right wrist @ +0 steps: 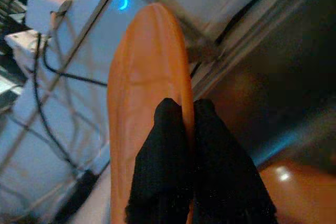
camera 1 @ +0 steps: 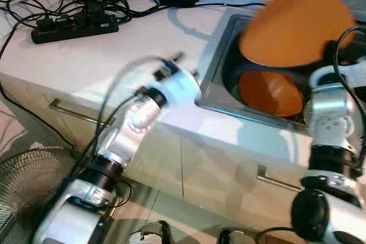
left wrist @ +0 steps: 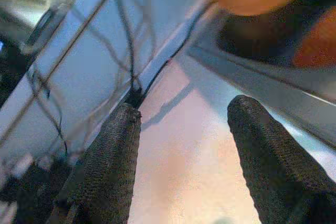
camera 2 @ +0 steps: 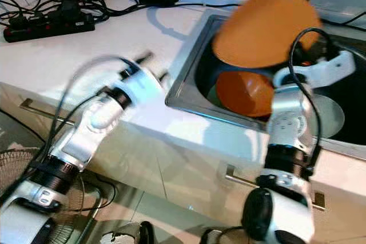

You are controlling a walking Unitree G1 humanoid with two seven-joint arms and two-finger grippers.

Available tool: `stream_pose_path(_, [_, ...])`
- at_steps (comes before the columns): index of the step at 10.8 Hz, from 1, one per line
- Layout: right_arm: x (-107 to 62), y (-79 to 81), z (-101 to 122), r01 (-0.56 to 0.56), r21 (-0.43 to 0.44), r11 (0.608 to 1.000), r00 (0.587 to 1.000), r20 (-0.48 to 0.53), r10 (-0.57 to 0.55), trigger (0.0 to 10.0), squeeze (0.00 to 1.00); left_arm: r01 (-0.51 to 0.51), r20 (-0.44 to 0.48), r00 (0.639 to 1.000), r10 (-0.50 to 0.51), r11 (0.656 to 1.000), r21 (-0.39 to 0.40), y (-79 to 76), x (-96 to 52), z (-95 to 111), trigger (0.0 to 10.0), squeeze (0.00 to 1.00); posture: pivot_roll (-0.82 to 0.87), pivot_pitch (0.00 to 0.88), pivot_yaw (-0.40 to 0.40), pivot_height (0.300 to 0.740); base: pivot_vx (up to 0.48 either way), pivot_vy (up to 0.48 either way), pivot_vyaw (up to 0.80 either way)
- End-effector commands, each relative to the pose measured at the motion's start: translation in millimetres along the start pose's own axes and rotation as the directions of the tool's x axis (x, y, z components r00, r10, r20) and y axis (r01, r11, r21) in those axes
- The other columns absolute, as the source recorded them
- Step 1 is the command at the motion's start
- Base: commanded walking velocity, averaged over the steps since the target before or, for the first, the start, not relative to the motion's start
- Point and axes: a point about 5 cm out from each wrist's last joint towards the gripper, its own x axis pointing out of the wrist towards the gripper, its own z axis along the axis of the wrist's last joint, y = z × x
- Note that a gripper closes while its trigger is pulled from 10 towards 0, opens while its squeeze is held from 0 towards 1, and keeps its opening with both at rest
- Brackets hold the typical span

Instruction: Kitchen organization

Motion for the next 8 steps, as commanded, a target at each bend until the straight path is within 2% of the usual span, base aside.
stream_pose_path(1, [1.0, 5.8, 2.6, -0.041, -0.052, 0.998, 0.999, 0.024, 0.043, 10.0, 0.0, -0.034, -0.008, 0.999, 0.033, 0.997, -0.071, 5.2, -2.6, -0.2, 10.0, 0.0, 0.06, 0.096, 0.049, 0.74, 0.0, 0.0, 0.0])
stream_pose_path(2, [1.5, 4.8, 2.3, -0.039, -0.095, 0.995, 0.999, 0.029, 0.042, 10.0, 0.0, -0.053, -0.013, 0.999, 0.052, 0.992, -0.117, 6.9, -3.2, -0.1, 10.0, 0.0, 0.06, 0.097, 0.048, 0.74, 0.0, 0.0, 0.0])
stream_pose_path(3, [1.6, 4.9, -0.5, -0.046, -0.164, 0.985, 0.998, 0.03, 0.051, 10.0, 0.0, -0.086, -0.022, 0.996, 0.083, 0.968, -0.234, 9.9, -4.1, 1.7, 10.0, 0.0, 0.06, 0.097, 0.047, 0.74, 0.0, 0.0, 0.0])
stream_pose_path(4, [1.2, 4.9, -5.7, -0.058, -0.245, 0.968, 0.998, 0.011, 0.063, 10.0, 0.0, -0.09, -0.033, 0.996, 0.084, 0.939, -0.333, 8.9, -4.9, 2.8, 10.0, 0.0, 0.06, 0.096, 0.046, 0.74, 0.0, 0.0, 0.0])
stream_pose_path(5, [-0.6, 5.1, -17.9, -0.102, -0.353, 0.93, 0.995, -0.041, 0.093, 10.0, 0.0, -0.082, -0.032, 0.997, 0.075, 0.904, -0.42, 4.5, -5.7, 4.7, 10.0, 0.0, 0.06, 0.094, 0.043, 0.74, 0.0, 0.0, 0.0])
stream_pose_path(8, [-3.5, -4.2, -46.4, -0.102, -0.399, 0.911, 0.988, -0.149, 0.045, 10.0, 0.0, -0.047, -0.04, 0.999, 0.031, 0.853, -0.52, -2.8, -8.3, 9.0, 10.0, 0.0, 0.07, 0.082, 0.043, 0.74, 0.0, 0.0, 0.0])
